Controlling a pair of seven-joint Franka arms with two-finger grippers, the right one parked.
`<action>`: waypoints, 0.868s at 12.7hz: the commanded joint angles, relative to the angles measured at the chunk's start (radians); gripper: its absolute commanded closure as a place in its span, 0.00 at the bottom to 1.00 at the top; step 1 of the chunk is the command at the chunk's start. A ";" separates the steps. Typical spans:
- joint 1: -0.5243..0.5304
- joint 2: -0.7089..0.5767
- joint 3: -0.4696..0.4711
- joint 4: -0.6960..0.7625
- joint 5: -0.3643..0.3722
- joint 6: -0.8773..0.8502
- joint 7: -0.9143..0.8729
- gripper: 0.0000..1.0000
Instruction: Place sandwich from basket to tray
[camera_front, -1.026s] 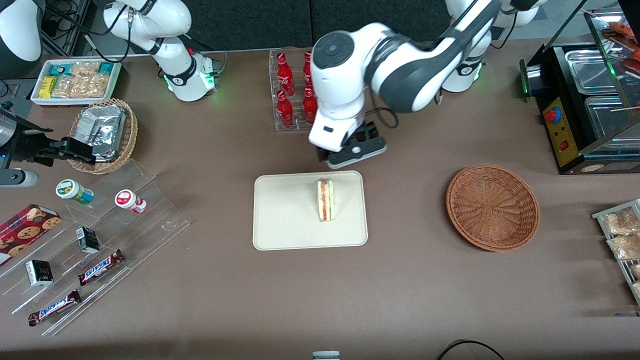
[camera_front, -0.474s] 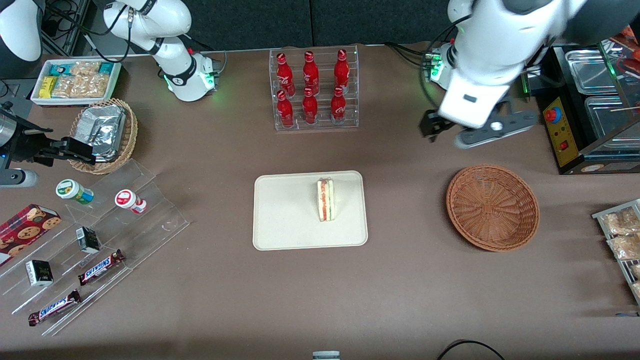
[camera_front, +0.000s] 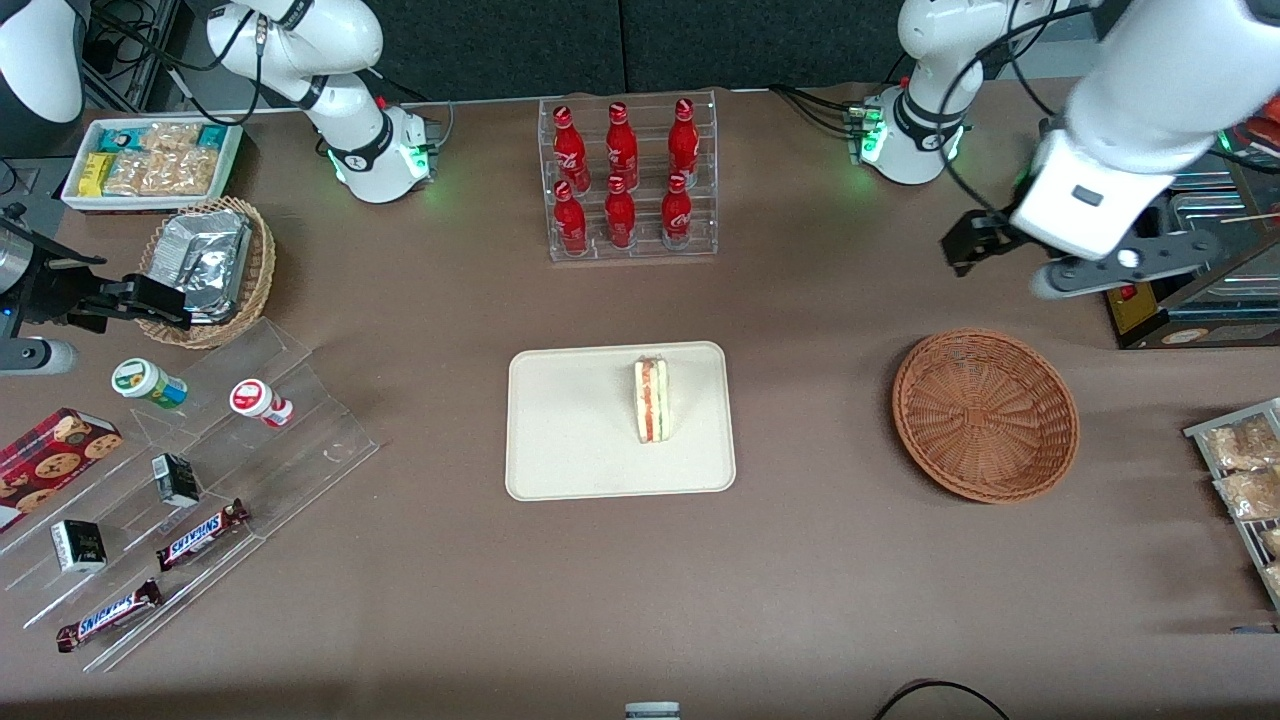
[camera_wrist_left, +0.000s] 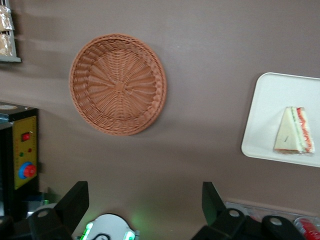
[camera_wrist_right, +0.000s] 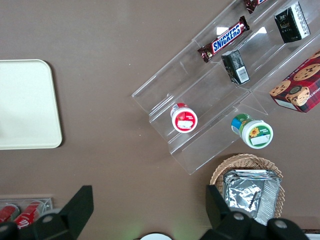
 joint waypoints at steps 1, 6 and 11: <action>-0.127 -0.084 0.261 -0.032 -0.078 -0.014 0.149 0.00; -0.227 -0.200 0.459 -0.150 -0.110 -0.010 0.303 0.00; -0.229 -0.200 0.489 -0.148 -0.096 -0.011 0.303 0.00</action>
